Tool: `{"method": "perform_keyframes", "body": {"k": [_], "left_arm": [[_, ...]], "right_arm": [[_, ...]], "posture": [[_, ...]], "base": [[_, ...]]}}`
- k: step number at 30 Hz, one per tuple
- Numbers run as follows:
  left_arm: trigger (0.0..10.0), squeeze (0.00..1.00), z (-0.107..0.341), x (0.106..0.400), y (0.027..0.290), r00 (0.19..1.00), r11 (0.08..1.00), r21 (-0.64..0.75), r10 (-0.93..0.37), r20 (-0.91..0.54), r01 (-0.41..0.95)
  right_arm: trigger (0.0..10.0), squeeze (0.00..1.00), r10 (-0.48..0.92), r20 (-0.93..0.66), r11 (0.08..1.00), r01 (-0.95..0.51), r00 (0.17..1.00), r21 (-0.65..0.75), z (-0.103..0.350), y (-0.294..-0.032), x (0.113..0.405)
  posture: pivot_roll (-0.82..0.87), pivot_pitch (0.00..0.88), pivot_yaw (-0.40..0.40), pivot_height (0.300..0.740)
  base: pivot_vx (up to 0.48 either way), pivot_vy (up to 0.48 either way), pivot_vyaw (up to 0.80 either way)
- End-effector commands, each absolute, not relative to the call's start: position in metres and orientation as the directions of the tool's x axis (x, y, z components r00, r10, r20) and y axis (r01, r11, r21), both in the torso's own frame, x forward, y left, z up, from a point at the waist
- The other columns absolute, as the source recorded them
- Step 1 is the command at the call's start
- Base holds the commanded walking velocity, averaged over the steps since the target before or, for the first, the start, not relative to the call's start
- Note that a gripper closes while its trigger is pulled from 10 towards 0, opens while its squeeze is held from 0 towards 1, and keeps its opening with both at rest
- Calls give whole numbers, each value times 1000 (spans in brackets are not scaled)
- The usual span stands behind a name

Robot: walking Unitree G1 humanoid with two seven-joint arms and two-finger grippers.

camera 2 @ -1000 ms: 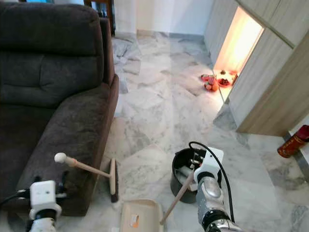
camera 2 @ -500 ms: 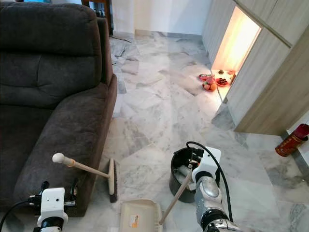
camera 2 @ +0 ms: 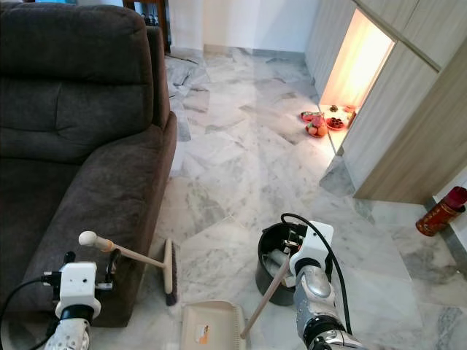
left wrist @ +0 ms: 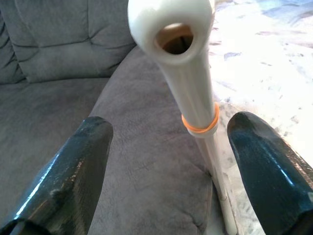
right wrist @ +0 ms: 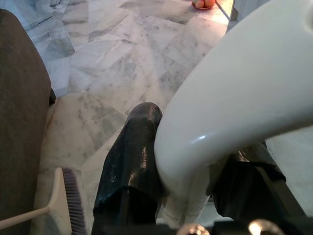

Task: Sweep floor

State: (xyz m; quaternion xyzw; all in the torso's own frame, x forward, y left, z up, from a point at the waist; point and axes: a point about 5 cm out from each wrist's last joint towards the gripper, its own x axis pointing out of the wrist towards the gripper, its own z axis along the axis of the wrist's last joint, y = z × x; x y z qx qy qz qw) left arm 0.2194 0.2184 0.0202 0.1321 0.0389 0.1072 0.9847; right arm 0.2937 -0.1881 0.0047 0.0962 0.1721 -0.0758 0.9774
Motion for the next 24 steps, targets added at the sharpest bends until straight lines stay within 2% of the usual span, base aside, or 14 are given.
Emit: {"method": "perform_keyframes", "body": {"k": [1, 24], "left_arm": [[10000, 0, 16, 219, 219, 975, 948, 258, 212, -64, -189], [10000, 0, 26, 258, 226, 993, 980, 185, 88, -75, -73]], "right_arm": [[10000, 0, -120, -351, 971, 184, 929, 153, 6, -191, 295], [10000, 0, -118, -345, 973, 178, 931, 148, 8, -192, 297]], "posture": [[115, 14, -118, 740], [110, 8, -126, 740]], "base": [[0, 0, 0], [0, 0, 0]]}}
